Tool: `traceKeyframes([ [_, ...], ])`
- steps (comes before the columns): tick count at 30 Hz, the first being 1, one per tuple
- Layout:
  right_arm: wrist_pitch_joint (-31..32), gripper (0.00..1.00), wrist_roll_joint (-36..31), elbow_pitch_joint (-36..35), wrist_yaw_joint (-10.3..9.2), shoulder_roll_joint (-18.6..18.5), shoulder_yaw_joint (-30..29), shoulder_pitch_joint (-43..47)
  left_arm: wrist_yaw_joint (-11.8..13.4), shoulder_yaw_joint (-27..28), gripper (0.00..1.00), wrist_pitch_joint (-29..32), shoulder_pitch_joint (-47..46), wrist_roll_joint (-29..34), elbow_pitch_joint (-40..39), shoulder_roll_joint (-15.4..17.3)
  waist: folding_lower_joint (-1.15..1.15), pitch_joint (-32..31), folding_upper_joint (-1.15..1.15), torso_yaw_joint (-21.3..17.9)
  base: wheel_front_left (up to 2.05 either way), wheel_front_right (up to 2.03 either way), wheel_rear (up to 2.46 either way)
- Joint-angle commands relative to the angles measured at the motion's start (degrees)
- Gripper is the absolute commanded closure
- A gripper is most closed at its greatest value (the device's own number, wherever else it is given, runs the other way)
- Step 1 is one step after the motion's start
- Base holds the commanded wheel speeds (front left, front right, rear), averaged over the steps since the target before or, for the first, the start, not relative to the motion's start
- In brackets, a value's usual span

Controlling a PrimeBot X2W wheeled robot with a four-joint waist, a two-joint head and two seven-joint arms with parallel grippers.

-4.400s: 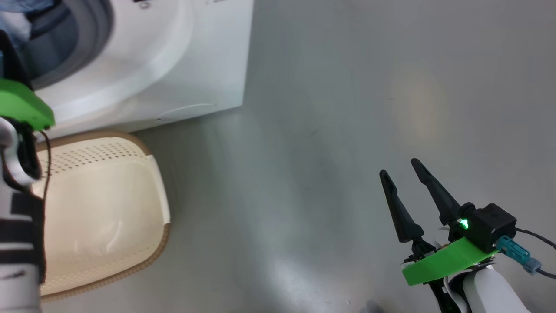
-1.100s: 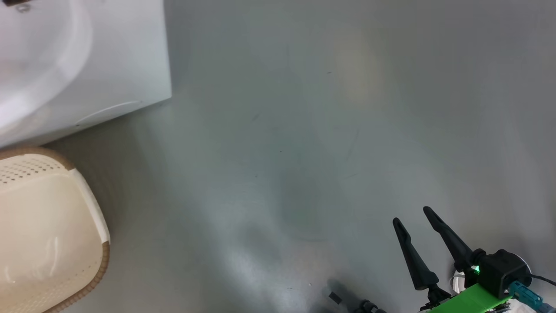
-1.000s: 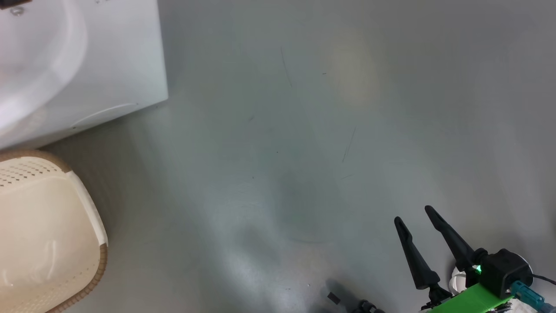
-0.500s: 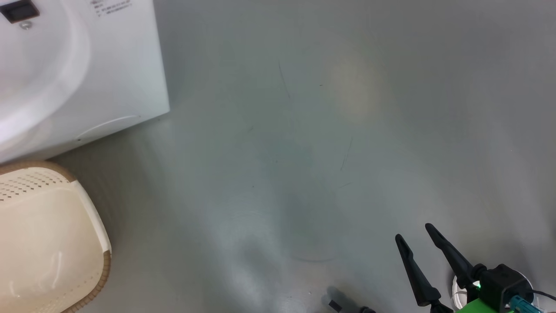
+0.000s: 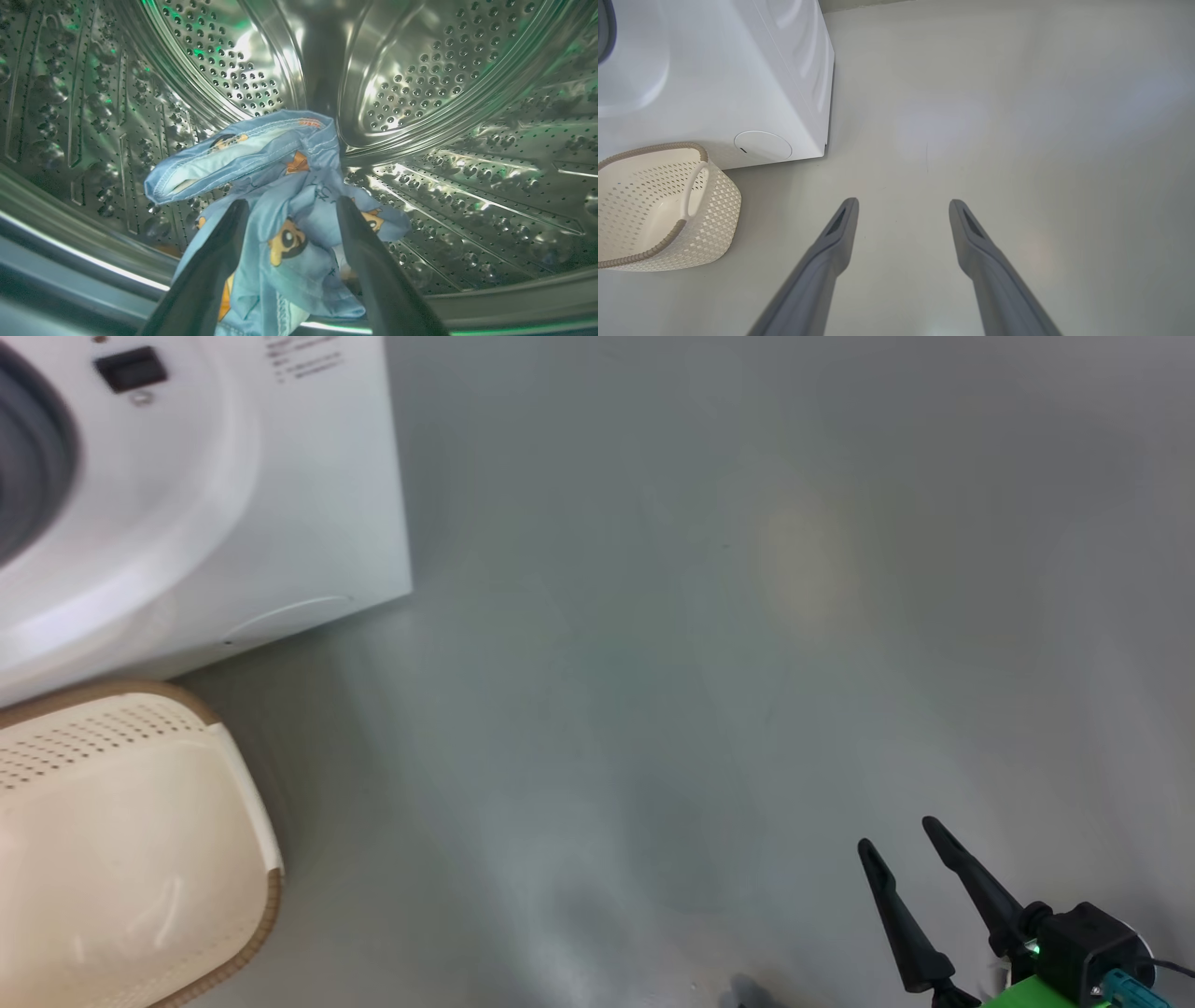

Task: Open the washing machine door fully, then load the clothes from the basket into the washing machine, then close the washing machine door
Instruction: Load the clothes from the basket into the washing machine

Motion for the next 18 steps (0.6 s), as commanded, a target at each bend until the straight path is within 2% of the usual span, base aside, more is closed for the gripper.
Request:
traceKeyframes([
  [1,-0.3,0.0,0.4,-0.7,0.53,-1.4,0.5,0.6,0.8,0.6,0.0,-0.3,1.8,-0.6,-0.9,1.8,0.0,-1.5,0.0,1.5,0.0,0.0,0.0],
  [4,-0.3,0.0,0.4,-0.6,0.53,-1.6,0.4,0.3,1.0,2.4,0.0,-0.3,2.9,-2.6,-0.8,0.2,0.0,-2.6,0.0,2.7,0.0,0.0,0.0],
  [12,-0.3,0.0,0.6,0.4,0.53,-2.2,0.4,-0.8,0.3,2.8,0.0,-0.3,6.9,-3.2,-2.6,-2.7,0.0,-6.0,0.0,5.8,0.0,0.0,0.0],
  [18,-0.3,0.0,0.7,1.1,0.53,-2.2,0.5,-1.7,-1.0,3.2,0.0,-0.3,10.2,-3.8,-4.0,-5.2,0.0,-8.2,0.0,7.8,0.0,0.0,0.0],
])
